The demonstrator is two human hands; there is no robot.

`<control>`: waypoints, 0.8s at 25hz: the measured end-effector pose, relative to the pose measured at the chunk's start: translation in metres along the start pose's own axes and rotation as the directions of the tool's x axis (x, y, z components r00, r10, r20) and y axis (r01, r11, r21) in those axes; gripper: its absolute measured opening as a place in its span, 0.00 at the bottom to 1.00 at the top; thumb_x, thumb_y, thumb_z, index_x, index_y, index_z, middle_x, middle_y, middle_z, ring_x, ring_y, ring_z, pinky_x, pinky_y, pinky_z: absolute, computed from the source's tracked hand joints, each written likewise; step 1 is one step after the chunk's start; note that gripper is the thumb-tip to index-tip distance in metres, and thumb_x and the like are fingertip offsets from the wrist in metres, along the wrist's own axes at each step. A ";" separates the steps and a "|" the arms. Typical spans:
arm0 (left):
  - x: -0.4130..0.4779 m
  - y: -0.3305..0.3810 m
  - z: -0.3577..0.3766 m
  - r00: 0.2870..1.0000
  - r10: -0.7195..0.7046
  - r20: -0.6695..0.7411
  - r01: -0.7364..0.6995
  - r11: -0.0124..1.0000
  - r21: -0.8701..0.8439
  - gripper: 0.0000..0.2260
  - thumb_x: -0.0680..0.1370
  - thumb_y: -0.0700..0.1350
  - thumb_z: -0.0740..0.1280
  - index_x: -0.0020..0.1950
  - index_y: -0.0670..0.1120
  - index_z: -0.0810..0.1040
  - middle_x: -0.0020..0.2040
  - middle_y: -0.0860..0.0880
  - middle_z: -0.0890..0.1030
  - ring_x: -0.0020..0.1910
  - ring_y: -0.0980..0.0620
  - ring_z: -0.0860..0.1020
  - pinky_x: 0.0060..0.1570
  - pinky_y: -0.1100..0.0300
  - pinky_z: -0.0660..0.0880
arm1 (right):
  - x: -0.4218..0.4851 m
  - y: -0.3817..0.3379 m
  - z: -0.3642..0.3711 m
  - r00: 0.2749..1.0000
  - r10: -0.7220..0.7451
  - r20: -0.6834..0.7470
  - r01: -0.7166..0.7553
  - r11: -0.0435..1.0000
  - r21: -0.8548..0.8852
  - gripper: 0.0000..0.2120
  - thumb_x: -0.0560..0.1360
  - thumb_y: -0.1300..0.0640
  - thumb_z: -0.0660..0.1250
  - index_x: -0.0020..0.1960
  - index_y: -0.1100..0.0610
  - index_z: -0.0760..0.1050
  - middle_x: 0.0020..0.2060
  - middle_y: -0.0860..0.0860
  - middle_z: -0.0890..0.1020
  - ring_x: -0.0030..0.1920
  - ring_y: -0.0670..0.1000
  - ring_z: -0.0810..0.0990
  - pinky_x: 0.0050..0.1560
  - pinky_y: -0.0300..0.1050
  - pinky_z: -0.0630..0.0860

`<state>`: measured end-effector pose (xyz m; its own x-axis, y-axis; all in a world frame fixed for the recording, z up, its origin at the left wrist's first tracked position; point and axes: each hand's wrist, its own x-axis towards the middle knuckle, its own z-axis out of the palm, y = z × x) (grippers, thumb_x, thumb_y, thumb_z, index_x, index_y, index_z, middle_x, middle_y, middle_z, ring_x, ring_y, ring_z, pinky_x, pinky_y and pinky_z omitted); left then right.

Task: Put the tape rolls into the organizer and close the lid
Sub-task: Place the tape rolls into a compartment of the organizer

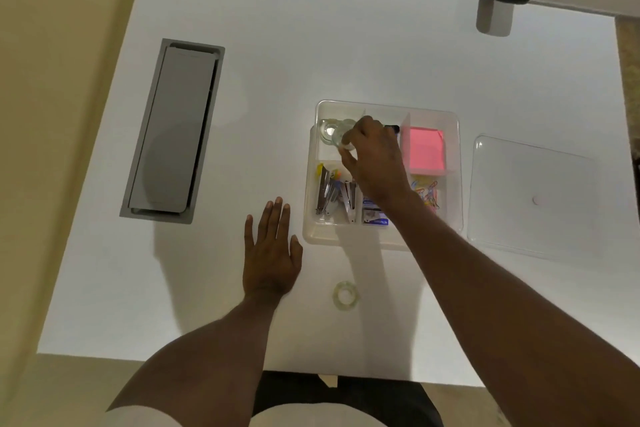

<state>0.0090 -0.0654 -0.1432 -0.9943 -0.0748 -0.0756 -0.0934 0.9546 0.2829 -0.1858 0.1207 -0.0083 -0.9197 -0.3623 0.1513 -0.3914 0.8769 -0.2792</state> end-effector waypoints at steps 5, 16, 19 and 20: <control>0.000 0.002 -0.002 0.999 -0.017 0.035 0.017 1.000 0.009 0.30 0.86 0.54 0.51 0.87 0.48 0.53 0.88 0.48 0.54 0.88 0.48 0.52 0.85 0.38 0.52 | 0.037 0.000 0.022 0.967 -0.015 0.256 0.041 0.994 -0.098 0.10 0.78 0.53 0.68 0.54 0.57 0.82 0.52 0.55 0.80 0.54 0.57 0.78 0.59 0.52 0.71; 0.000 0.002 -0.001 0.999 -0.024 0.032 0.025 1.000 -0.009 0.29 0.86 0.55 0.50 0.87 0.49 0.53 0.88 0.48 0.55 0.88 0.47 0.54 0.85 0.37 0.55 | 0.057 0.002 0.047 0.907 -0.005 0.420 0.079 0.984 -0.159 0.11 0.75 0.51 0.73 0.53 0.56 0.84 0.53 0.55 0.82 0.55 0.56 0.80 0.62 0.53 0.71; 0.000 0.001 -0.001 0.999 -0.021 0.031 0.021 1.000 0.000 0.29 0.86 0.56 0.47 0.87 0.49 0.53 0.88 0.48 0.55 0.88 0.48 0.53 0.85 0.37 0.55 | 0.052 0.002 0.043 0.928 -0.014 0.374 0.063 0.991 -0.119 0.09 0.76 0.53 0.71 0.54 0.56 0.84 0.53 0.54 0.82 0.54 0.56 0.80 0.60 0.52 0.71; 0.000 0.001 -0.001 0.999 -0.020 0.031 0.020 1.000 0.002 0.29 0.86 0.56 0.48 0.87 0.49 0.53 0.88 0.48 0.55 0.88 0.48 0.53 0.85 0.37 0.54 | 0.048 0.001 0.041 0.943 -0.017 0.333 0.052 0.994 -0.096 0.08 0.77 0.55 0.70 0.53 0.56 0.83 0.51 0.54 0.82 0.53 0.56 0.80 0.59 0.51 0.72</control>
<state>0.0084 -0.0646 -0.1419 -0.9903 -0.0847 -0.1103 -0.1127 0.9536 0.2793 -0.2318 0.0915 -0.0401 -0.8709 -0.4617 -0.1686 -0.4336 0.8832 -0.1786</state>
